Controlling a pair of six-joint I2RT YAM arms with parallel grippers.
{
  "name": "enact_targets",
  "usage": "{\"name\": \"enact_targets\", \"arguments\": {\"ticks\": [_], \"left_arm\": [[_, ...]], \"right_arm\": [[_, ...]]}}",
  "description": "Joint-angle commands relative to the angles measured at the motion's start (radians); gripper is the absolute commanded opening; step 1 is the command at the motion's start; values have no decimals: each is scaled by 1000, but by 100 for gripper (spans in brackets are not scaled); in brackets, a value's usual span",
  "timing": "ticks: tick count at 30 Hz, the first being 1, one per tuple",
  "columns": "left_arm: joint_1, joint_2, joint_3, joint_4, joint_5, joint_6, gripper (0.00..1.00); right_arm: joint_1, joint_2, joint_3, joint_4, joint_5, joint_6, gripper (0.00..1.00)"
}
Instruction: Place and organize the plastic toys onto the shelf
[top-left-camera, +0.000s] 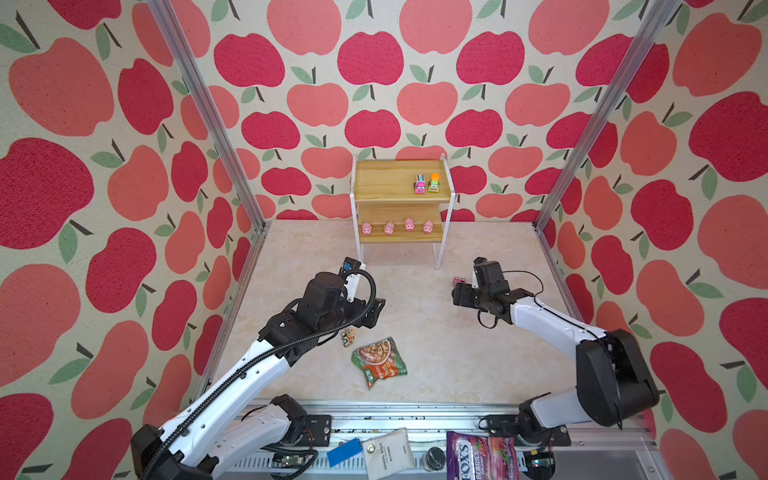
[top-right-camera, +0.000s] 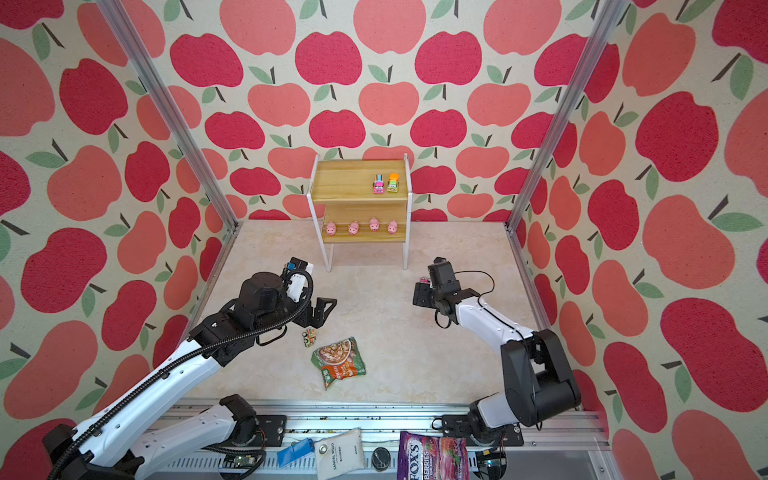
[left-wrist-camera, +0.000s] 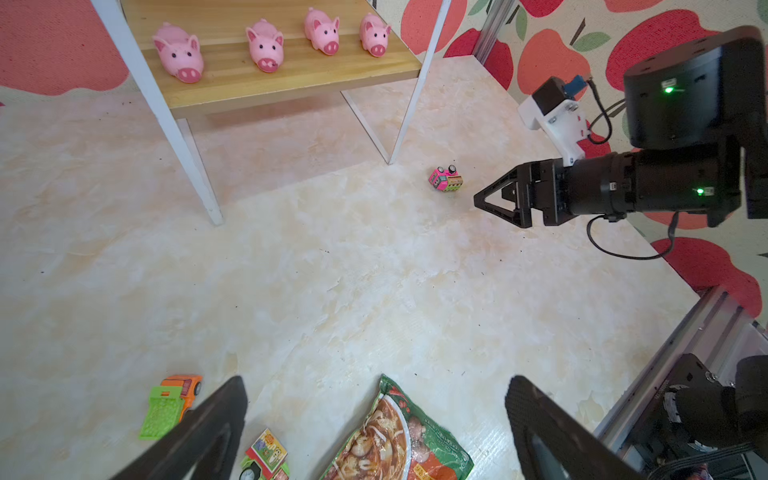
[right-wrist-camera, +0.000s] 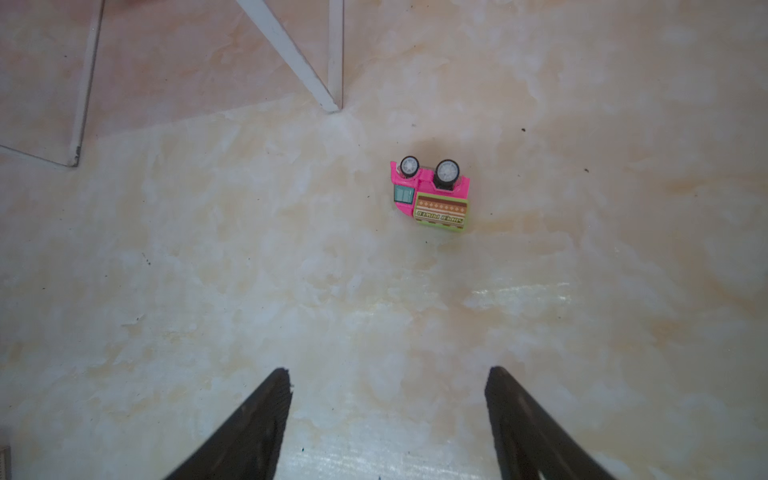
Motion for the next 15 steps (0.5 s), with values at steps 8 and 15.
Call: {"name": "enact_targets", "arguments": {"ticks": [8, 15], "left_arm": [[37, -4, 2, -28, 22, 26, 99], [79, 6, -11, -7, 66, 26, 99]], "right_arm": [[-12, 266, 218, -19, 155, -22, 77], [-23, 354, 258, -4, 164, -11, 73]]}}
